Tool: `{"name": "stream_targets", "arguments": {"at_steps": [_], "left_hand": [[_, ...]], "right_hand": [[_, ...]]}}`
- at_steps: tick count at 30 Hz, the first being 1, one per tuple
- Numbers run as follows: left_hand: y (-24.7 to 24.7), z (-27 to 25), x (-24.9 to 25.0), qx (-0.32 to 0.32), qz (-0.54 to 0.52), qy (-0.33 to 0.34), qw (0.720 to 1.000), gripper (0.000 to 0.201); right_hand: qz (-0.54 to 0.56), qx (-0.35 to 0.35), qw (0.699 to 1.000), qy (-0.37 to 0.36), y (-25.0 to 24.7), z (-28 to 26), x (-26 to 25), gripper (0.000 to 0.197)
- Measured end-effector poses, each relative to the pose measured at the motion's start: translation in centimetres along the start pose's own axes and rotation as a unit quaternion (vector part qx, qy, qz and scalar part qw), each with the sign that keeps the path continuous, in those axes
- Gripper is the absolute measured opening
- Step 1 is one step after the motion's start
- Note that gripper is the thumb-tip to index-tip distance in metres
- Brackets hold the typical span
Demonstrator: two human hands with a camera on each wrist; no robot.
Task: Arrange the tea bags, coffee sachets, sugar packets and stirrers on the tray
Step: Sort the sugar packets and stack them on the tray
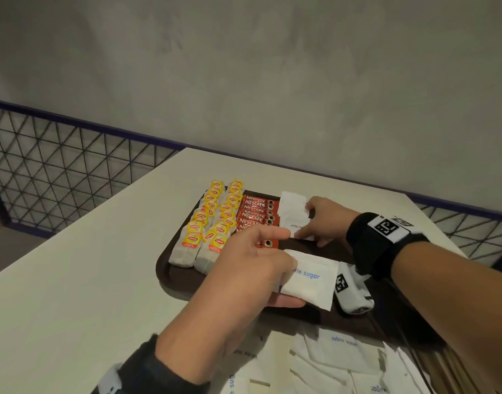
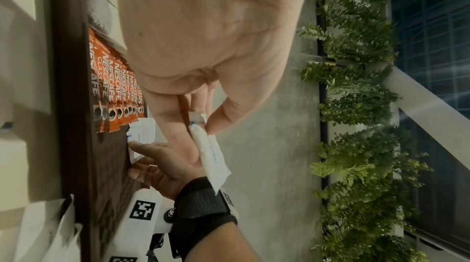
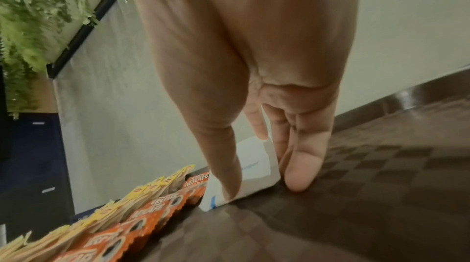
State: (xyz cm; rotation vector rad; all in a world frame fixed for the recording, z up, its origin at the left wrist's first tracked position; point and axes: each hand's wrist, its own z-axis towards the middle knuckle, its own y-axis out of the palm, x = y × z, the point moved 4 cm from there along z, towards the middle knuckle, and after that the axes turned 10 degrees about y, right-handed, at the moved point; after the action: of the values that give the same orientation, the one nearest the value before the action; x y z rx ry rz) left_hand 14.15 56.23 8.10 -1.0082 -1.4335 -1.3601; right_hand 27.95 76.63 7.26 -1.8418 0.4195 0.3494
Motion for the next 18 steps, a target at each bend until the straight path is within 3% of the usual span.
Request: {"name": "stream_targets", "arguments": {"at_steps": [12, 15, 18], "left_hand": [[-0.5, 0.3, -0.1, 0.044, -0.018, 0.023, 0.999, 0.036], [-0.5, 0.4, 0.3, 0.057, -0.031, 0.036, 0.997, 0.036], [-1.3, 0.2, 1.2, 0.127, -0.032, 0.102, 0.986, 0.032]], "right_hand": [[-0.052, 0.033, 0.998, -0.026, 0.7, 0.7, -0.8, 0.077], [-0.055, 0.034, 0.997, -0.035, -0.1, -0.1, -0.9, 0.069], [-0.146, 0.105, 0.981, -0.071, -2.3, -2.4, -1.3, 0.058]]}}
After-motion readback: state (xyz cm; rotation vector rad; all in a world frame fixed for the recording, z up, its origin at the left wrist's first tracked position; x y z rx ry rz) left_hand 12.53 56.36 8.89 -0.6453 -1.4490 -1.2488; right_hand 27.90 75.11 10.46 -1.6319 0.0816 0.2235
